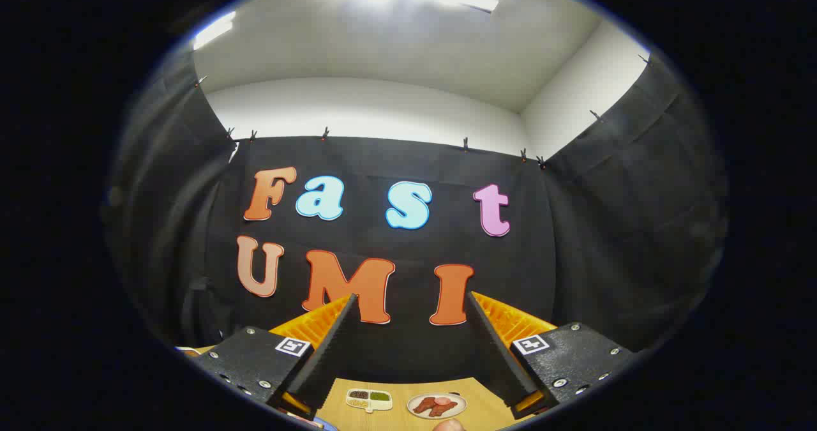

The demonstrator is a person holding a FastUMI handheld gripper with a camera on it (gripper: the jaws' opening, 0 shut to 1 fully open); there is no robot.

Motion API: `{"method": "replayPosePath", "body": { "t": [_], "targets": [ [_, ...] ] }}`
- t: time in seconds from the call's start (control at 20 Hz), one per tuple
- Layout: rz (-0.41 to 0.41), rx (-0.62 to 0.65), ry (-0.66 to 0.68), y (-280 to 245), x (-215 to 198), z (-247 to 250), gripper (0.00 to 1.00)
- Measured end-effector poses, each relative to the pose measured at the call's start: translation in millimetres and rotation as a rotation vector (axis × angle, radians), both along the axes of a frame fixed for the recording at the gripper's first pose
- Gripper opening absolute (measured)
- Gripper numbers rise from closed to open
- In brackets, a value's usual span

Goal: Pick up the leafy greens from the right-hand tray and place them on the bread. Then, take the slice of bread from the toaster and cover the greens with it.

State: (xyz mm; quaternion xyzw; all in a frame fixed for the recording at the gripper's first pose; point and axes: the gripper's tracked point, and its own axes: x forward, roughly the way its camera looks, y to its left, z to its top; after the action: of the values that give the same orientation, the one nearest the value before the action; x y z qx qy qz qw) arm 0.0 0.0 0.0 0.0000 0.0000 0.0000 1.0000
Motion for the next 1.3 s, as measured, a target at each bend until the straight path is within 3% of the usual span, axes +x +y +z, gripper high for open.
{"method": "replayPosePath", "body": {
  "t": [0.2, 0.35, 0.85, 1.3],
  "targets": [
    [-0.074, 0.025, 0.018, -13.2, -8.9, -2.3, 0.99],
    [-0.086, 0.021, 0.034, -6.8, -11.3, -7.7, 0.99],
    [-0.066, -0.004, 0.017, -6.8, 1.8, -2.7, 0.99],
    [-0.023, -0.012, 0.061, -12.5, 15.6, -27.2, 0.99]
  ]
}}
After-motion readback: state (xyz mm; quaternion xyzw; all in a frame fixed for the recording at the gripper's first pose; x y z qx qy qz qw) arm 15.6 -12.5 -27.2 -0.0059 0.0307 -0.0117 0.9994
